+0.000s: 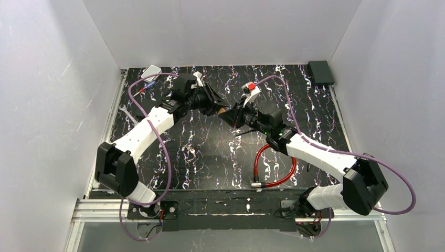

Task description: Unlock with the key

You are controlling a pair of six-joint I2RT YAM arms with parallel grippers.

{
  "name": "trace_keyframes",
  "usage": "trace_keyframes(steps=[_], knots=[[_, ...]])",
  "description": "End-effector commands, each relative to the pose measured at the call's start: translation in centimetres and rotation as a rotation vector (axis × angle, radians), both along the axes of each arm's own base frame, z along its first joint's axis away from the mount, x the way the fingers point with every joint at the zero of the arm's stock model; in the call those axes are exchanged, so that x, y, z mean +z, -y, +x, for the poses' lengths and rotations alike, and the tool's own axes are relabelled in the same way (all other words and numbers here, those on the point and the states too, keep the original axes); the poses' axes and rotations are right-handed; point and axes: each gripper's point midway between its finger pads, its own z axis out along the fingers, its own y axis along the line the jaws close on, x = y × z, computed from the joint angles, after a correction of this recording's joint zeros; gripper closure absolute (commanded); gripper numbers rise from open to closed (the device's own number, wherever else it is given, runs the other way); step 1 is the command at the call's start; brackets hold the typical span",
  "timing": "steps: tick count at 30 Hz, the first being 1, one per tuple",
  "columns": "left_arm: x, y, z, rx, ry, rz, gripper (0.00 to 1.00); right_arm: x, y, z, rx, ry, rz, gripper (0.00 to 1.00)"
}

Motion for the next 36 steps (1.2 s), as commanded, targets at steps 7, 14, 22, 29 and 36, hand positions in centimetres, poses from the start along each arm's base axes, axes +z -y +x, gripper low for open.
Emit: trace_keyframes(steps=[7, 14, 22, 29, 36], knots=[[-1.4, 0.0, -0.5, -0.035, -0.050, 0.048, 1.00, 3.2, 0.6, 2.0, -0.055, 0.284, -0.152, 0.99], [-1.3, 0.1, -0.5, -0.042, -0.060, 0.044, 0.84, 2.1, -0.1, 1.7, -0.035, 0.333, -0.283, 0.99], [-0.8, -0.1, -0.6, -0.036, -0.044, 0.039, 0.64, 0.3, 0.3, 1.4, -0.043, 0.310, -0.315, 0.99], [-0.4, -0.1, -0.7, -0.040, -0.029, 0.035, 0.46, -1.3, 0.6, 1.6, -0.060, 0.278, -0.344, 0.99], [-0.1, -0.3, -0.6, -0.041, -0.018, 0.028, 0.40, -2.6, 0.8, 1.6, -0.065, 0.251, -0.361, 0.99]])
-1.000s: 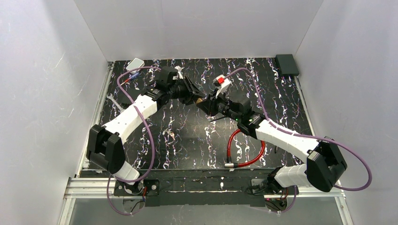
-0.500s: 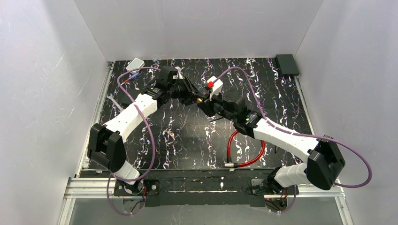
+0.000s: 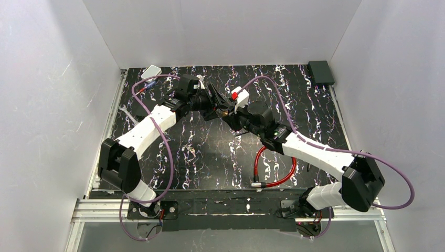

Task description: Unlock with the key

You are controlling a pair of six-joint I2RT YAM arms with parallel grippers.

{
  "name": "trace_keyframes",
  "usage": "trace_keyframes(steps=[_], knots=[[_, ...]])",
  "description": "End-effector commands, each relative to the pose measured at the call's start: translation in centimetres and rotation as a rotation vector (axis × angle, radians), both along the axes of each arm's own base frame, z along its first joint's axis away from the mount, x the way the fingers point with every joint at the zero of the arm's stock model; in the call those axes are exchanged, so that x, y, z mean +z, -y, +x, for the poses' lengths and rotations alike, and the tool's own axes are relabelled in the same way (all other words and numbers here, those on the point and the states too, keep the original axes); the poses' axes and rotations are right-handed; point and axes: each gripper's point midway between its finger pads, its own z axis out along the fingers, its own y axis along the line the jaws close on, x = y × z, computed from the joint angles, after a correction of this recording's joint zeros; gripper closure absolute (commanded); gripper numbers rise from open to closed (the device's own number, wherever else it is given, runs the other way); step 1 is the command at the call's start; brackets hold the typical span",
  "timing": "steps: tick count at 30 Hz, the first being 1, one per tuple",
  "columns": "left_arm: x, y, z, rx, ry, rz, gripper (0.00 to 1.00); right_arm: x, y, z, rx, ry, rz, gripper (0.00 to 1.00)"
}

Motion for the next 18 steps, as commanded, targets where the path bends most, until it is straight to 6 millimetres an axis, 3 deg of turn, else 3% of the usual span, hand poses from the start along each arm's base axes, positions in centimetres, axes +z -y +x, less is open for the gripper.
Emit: trace_keyframes(steps=[1, 18], knots=[[2.0, -0.2, -0.4, -0.020, 0.047, -0.022, 0.40, 0.5, -0.3, 0.5, -0.013, 0.032, 0.020, 0.99], [2.3, -0.3, -0.1, -0.017, 0.042, -0.063, 0.43, -3.2, 0.1, 0.4, -0.032, -0.027, -0.033, 0.99]])
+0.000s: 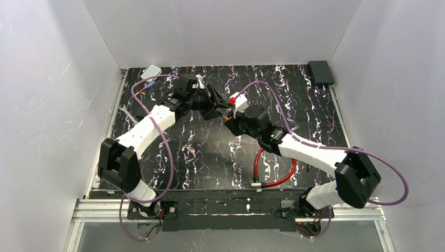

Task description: Unlock with the key

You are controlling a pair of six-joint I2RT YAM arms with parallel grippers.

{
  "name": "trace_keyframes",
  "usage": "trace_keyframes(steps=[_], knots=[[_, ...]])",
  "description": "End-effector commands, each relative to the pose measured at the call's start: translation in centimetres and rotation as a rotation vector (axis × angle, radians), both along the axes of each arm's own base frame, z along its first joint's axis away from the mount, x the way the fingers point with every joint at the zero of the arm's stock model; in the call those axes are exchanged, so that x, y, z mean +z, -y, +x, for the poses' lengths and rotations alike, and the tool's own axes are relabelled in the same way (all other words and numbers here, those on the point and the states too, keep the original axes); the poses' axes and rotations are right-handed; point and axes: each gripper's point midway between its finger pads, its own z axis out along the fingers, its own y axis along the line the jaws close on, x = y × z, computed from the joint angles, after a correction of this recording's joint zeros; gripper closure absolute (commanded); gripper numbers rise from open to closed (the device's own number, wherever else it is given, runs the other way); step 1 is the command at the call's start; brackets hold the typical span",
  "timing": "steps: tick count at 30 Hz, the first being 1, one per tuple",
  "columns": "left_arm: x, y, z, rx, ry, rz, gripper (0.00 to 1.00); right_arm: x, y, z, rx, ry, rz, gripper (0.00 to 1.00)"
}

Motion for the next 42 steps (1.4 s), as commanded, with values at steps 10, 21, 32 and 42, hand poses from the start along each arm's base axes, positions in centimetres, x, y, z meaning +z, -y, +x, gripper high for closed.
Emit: trace_keyframes(steps=[10, 21, 32, 42], knots=[[1.9, -0.2, -0.1, -0.012, 0.037, -0.061, 0.45, 0.6, -0.3, 0.4, -0.018, 0.028, 0.027, 0.99], [2.6, -0.5, 0.2, -0.012, 0.047, -0.088, 0.45, -1.0, -0.1, 0.3, -0.031, -0.004, 0.006, 0.99], [2.4, -0.5, 0.3, -0.011, 0.038, -0.092, 0.46, -2.3, -0.5, 0.6, -0.038, -0.038, -0.009, 0.99], [2.9, -6.4, 2.6, 0.156, 0.196, 0.100, 0.39, -4.4, -1.3, 0.8, -0.110, -0.162, 0.054, 0.99]])
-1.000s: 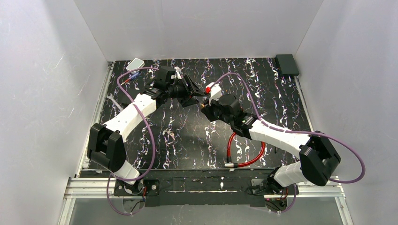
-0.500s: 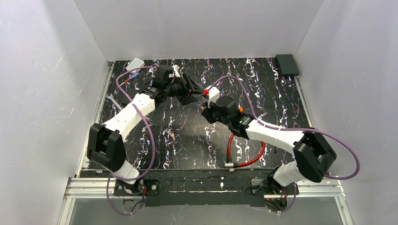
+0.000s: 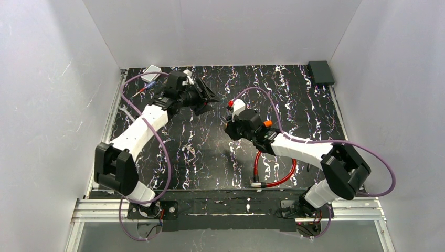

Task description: Unlock with the key

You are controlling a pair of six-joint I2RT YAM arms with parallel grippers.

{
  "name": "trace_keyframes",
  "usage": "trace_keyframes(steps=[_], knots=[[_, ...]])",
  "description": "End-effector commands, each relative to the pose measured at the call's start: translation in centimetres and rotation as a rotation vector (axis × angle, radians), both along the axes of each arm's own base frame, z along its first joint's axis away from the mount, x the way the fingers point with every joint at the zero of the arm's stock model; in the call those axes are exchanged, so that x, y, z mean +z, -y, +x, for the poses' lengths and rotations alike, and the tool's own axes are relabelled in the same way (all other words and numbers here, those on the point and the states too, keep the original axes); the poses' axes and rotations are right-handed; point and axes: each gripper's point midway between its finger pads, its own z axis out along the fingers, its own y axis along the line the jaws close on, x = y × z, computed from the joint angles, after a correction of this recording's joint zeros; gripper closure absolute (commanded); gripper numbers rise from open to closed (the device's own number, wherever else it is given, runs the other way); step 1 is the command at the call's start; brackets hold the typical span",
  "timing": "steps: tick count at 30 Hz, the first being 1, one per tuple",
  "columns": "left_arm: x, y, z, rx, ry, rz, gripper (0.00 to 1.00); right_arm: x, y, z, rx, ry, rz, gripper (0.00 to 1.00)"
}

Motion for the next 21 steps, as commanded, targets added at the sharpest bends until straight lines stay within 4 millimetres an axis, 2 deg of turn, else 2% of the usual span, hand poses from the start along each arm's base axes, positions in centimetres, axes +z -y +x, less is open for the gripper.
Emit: trace_keyframes(steps=[1, 3, 4, 9, 12, 21], knots=[[2.3, -5.2, 1.0, 0.144, 0.159, 0.154, 0.29, 0.4, -1.7, 0.7, -0.046, -0.042, 0.093, 0.99], [2.3, -7.3, 1.3, 0.211, 0.192, 0.243, 0.09, 0.0, -2.2, 0.7, -0.051, -0.068, 0.113, 0.99], [2.7, -8.2, 1.4, 0.241, 0.220, 0.277, 0.03, -0.1, -2.4, 0.7, -0.057, -0.082, 0.127, 0.99], [4.7, -12.4, 1.7, 0.405, 0.394, 0.378, 0.02, -0.9, -4.1, 1.0, -0.058, -0.139, 0.196, 0.99], [6.0, -13.7, 1.5, 0.443, 0.494, 0.407, 0.02, -1.2, -5.8, 1.3, -0.030, -0.195, 0.235, 0.99], [6.4, -17.4, 1.4, 0.623, 0.596, 0.474, 0.02, -3.5, -9.3, 3.3, 0.021, -0.394, 0.321, 0.99]])
